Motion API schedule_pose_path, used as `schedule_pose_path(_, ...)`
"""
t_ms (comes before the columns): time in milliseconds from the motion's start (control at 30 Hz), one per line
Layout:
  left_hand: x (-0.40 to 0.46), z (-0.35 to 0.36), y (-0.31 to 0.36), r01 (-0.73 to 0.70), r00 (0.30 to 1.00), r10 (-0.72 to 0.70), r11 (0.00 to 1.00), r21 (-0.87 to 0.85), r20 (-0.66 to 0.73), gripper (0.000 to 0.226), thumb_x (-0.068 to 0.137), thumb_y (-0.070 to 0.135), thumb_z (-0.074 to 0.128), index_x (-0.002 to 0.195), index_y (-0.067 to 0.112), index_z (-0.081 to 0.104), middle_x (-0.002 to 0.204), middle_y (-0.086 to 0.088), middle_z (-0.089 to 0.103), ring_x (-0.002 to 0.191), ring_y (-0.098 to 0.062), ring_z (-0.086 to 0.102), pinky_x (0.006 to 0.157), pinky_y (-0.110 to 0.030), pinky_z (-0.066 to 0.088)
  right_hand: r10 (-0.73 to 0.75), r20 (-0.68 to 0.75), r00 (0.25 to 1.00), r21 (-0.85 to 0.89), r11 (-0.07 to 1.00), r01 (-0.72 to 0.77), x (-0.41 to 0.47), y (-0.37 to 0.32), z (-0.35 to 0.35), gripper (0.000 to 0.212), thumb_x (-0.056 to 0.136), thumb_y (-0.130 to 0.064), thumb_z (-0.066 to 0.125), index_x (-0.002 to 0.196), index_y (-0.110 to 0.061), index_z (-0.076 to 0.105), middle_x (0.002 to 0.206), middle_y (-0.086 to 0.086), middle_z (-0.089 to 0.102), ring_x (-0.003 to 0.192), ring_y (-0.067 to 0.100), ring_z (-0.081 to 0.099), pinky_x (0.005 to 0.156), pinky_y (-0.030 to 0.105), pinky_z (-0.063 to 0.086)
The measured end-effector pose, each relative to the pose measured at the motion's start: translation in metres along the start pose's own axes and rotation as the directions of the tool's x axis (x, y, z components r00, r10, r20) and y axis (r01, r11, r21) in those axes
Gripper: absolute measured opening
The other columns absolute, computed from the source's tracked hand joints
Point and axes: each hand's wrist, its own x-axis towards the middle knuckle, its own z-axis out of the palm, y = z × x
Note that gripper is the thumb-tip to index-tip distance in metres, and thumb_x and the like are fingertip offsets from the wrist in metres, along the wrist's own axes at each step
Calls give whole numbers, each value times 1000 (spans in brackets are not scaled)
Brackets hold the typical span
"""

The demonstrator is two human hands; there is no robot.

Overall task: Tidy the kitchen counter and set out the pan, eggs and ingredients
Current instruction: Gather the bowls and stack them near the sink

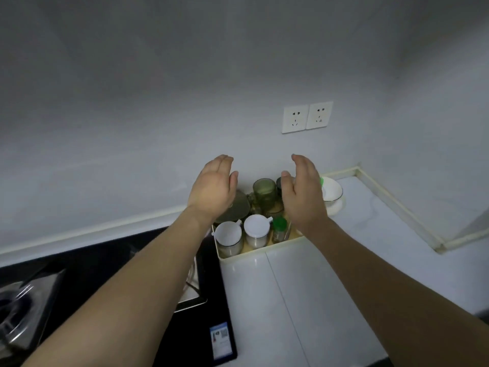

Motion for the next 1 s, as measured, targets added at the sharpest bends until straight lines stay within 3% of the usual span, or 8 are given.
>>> schedule_pose_path(67,-26,-8,-15,51,999,-51,999,13,-3,43,102,24,39,139,2,44,144,-14,46,134,-29,39,112,-34,30,-36,50,998,-3,999,36,-13,-11,10,43,97,-23,40,136,-4,43,139,12,46,125,26,44,109,36,33)
schedule_pose_path(300,-134,-42,-41,289,956,-283,954,74,-82,42,101,22,42,136,0,46,141,-14,48,132,-29,41,112,-34,31,-161,271,949,81,986,144,-65,-51,44,44,97,-21,41,136,-1,43,139,14,45,130,29,38,111,39,30)
schedule_pose_path(433,-216,-61,-53,461,886,-442,875,147,-141,41,99,21,47,132,-3,50,136,-19,52,129,-33,46,111,-37,31,-286,468,836,153,958,242,-111,-84,69,46,99,-24,41,140,-4,38,145,9,38,134,25,33,114,37,25)
schedule_pose_path(600,-314,-99,-68,606,794,-566,768,207,-221,39,98,20,48,130,-2,52,130,-19,55,122,-33,51,107,-41,40,-394,597,699,260,919,296,-178,-133,90,48,99,-26,38,144,-9,34,150,4,33,139,20,27,117,37,22)
schedule_pose_path(667,-337,-107,-72,608,792,-560,758,236,-242,37,97,18,50,126,-3,53,126,-19,57,117,-34,54,104,-41,41,-394,631,669,277,919,280,-194,-143,92,49,100,-28,36,146,-11,32,152,2,29,141,17,24,117,37,22)
schedule_pose_path(1000,-504,-213,-148,766,639,-670,596,239,-378,40,100,23,46,133,0,49,134,-16,53,122,-32,49,108,-39,36,-562,681,470,417,825,382,-327,-291,147,50,101,-28,36,147,-11,28,153,4,27,143,17,20,119,36,18)
